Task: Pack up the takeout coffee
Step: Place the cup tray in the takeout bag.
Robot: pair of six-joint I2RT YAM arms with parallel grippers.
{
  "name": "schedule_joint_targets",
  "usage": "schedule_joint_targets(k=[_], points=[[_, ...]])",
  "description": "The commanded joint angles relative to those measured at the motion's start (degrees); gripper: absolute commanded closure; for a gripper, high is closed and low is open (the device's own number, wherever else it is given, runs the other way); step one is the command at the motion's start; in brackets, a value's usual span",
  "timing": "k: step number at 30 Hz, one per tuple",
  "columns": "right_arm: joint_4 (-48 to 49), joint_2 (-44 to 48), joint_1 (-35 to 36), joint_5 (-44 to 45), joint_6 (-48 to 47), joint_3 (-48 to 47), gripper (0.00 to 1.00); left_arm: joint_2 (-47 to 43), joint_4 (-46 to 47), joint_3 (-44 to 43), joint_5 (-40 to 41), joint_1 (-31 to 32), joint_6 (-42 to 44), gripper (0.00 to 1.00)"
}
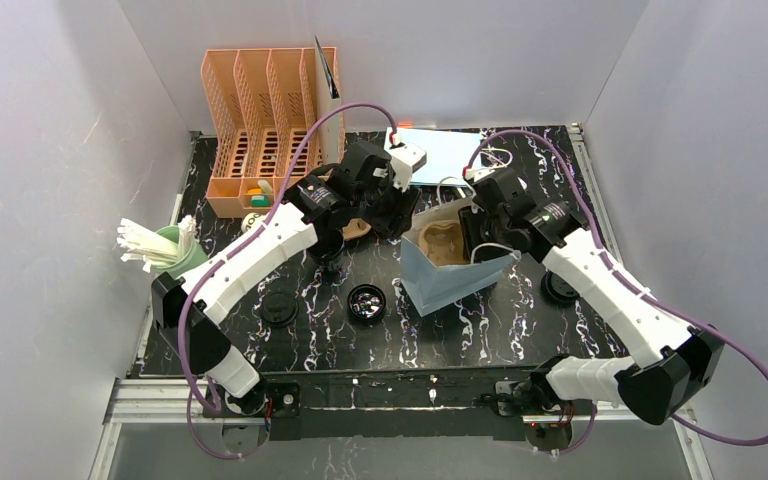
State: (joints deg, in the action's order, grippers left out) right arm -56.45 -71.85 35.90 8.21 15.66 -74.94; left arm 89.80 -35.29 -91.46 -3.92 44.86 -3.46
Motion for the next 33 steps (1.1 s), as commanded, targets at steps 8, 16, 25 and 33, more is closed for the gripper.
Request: schedule_joint_targets(k=[8,16,25,33], points=[[8.8,3.3,0.2,0.4,-1.1,4.4,0.82,1.6,6.2,-2.0,-13.5,0.0,-1.9,0.43],[9.1,2.8,0.2,-0.2,-1.5,3.5,0.82,-0.9,15.6,1.8,-15.9,0.0,-1.5,0.40],[9.4,3.7,0.3,-1.4,-1.5,3.1,0.82,4.4,19.8,-1.6,-14.4,0.0,-3.4,0.48],[9.1,4.1,0.3,-0.9,-2.2,3.3,0.82,7.7,22.2,-4.4,-6.9,-0.7,-9.9,0.67]])
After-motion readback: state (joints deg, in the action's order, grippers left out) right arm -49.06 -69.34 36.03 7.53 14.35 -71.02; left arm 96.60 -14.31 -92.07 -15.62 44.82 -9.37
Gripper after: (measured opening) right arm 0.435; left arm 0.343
